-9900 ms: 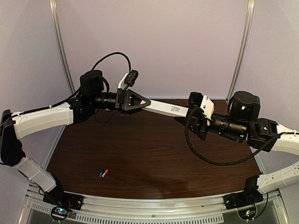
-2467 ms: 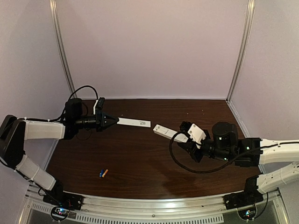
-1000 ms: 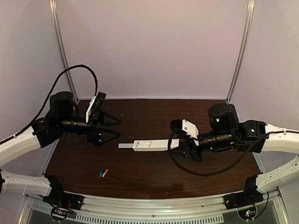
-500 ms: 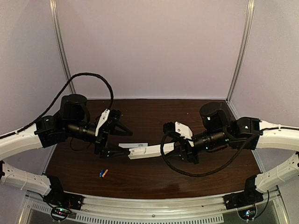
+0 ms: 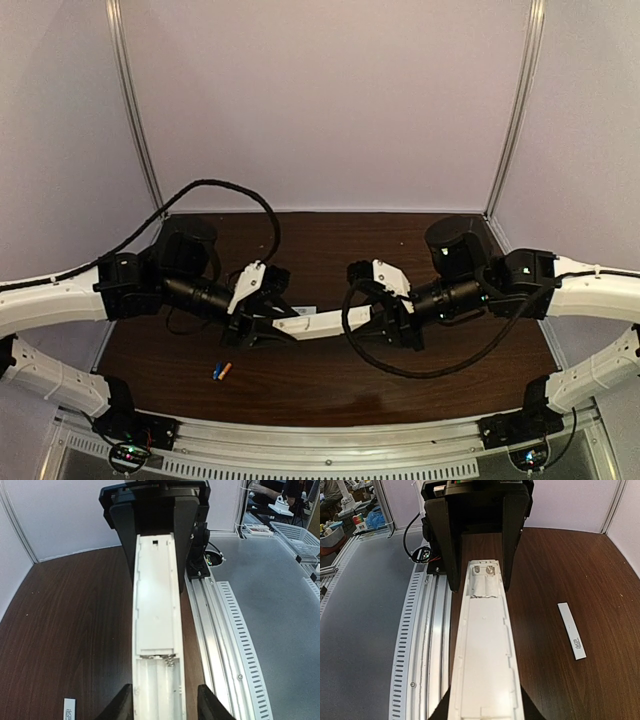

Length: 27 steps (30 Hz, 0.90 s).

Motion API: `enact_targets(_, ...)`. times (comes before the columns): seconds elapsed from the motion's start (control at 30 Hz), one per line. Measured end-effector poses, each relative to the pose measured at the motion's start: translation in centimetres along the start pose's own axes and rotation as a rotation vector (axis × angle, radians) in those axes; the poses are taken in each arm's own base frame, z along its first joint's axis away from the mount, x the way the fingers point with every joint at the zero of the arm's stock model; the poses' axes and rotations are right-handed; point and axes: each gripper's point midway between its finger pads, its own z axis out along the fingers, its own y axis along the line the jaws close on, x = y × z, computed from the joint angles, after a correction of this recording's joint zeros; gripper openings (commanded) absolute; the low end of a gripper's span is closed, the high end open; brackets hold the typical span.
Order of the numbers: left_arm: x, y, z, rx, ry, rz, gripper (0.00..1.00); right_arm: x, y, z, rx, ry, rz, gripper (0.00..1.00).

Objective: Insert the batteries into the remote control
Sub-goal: Pass from the right arm to the left

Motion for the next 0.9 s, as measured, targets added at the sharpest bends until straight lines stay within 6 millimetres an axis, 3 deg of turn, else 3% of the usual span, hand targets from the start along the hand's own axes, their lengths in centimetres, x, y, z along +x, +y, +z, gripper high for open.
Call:
enact_targets(0.17,-0.2,0.5,0.0,-0.029,0.007,0.012,0.22,-0.1,0.0,0.0,0.002,-0.005,-0.003,0.00)
enact_targets(0.2,-0.2,0.6,0.0,-0.036,0.009,0.011,0.19,-0.2,-0.1,0.0,0.005,-0.009,-0.004,0.10)
enact_targets(0.23,-0.2,0.7,0.0,-0.042,0.011,0.013,0.17,-0.3,-0.1,0.0,0.008,-0.011,-0.005,0.35)
enact_targets(0.3,-0.3,0.9,0.0,-0.050,0.012,0.016,0.14,-0.4,-0.3,-0.2,0.019,-0.015,0.001,0.48)
enact_targets(0.4,-0.2,1.4,0.0,-0.078,0.022,0.015,0.08,-1.2,-0.9,-0.5,0.045,-0.049,0.034,0.76)
enact_targets(0.53,-0.2,2.7,0.0,-0.153,0.024,-0.008,0.06,-2.2,-2.8,-2.2,0.135,-0.143,0.111,0.97)
enact_targets(0.77,-1.3,6.3,-0.4,-0.350,-0.075,-0.066,0.02,-3.3,-8.1,-6.8,0.367,-0.349,0.375,1.00)
enact_targets(0.9,-1.4,8.0,-0.8,-0.452,-0.102,-0.094,0.00,-3.4,-10.5,-7.6,0.406,-0.462,0.575,0.94)
